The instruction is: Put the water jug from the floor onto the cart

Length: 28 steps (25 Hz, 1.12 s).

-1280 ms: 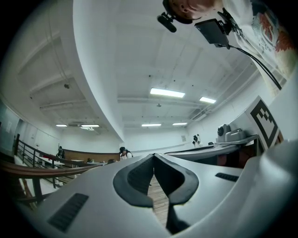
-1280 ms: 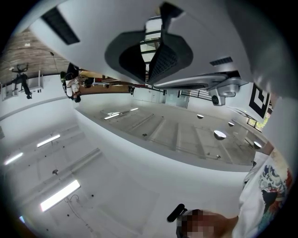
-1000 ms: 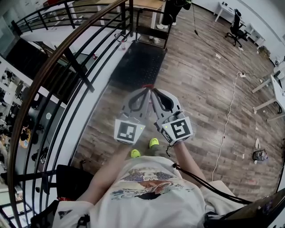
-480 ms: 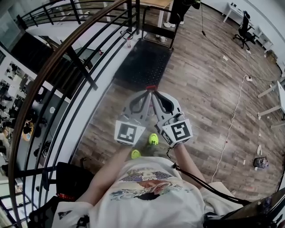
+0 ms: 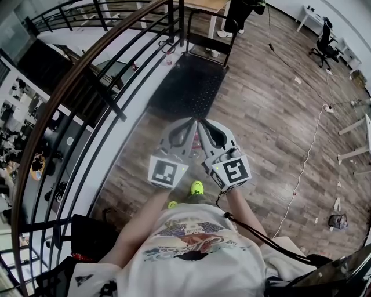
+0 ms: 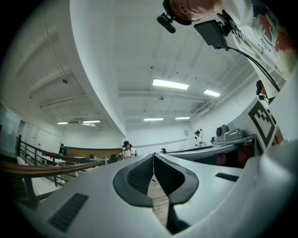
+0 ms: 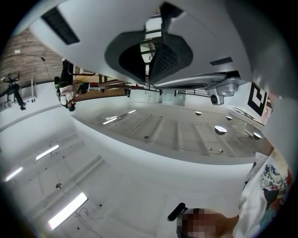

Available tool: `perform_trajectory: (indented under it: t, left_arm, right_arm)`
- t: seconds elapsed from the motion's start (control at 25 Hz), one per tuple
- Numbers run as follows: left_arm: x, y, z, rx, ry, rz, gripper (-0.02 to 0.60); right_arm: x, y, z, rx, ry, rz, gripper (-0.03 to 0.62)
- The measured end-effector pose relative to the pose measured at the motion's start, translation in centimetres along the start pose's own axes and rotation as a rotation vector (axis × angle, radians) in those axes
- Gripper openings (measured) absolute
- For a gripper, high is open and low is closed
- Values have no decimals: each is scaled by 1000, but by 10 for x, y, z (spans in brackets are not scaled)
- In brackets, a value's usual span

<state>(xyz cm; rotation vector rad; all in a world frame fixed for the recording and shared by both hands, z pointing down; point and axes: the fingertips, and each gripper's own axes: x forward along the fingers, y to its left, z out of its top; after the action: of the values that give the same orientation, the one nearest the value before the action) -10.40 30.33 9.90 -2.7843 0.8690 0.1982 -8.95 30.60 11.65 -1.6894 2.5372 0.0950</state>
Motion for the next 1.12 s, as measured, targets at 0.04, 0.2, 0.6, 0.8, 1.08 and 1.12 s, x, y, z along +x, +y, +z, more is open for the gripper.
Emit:
perform_trajectory:
  t: [0.04, 0.2, 0.6, 0.8, 1.08, 1.12]
  left_arm:
    - [7, 0, -2, 1, 3, 1, 12]
    - [32, 2, -12, 4, 19, 13, 12]
    - [76, -2, -36, 0, 36, 33, 12]
    - [95, -9, -48, 12, 59, 37, 12]
    - [118, -3, -59, -3, 73, 68, 12]
    - [121, -2, -61, 1, 81, 69, 12]
  right_arm:
    - [2, -7, 0, 4, 2, 5, 31]
    - [10, -32, -6, 17, 12, 31, 31]
    - [21, -81, -21, 34, 25, 82, 31]
    - [21, -104, -28, 38, 26, 113, 31]
    - [33, -126, -36, 55, 35, 119, 31]
    - [34, -129, -36, 57, 36, 121, 31]
